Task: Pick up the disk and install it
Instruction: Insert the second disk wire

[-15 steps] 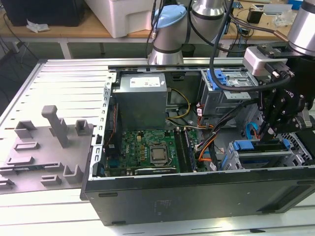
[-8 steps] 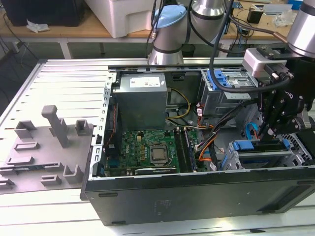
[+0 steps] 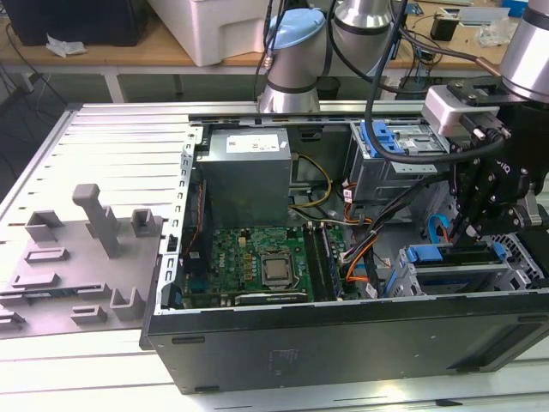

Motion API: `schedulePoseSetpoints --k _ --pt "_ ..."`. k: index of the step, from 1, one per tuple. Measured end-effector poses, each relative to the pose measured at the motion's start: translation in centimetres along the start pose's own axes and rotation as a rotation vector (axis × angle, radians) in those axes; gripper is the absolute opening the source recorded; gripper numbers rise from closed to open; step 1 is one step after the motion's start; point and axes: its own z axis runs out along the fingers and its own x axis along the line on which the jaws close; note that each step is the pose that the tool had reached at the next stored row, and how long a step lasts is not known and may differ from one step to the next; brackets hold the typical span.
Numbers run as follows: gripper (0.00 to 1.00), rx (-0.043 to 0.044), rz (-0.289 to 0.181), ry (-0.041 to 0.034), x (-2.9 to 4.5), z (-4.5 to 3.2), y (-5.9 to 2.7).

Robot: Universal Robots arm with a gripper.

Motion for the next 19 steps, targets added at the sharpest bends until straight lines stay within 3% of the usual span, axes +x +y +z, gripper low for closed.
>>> schedulePoseSetpoints --k 19 --pt "0.16 0.0009 -0.014 -0.0001 -0.01 0.13 -0.01"
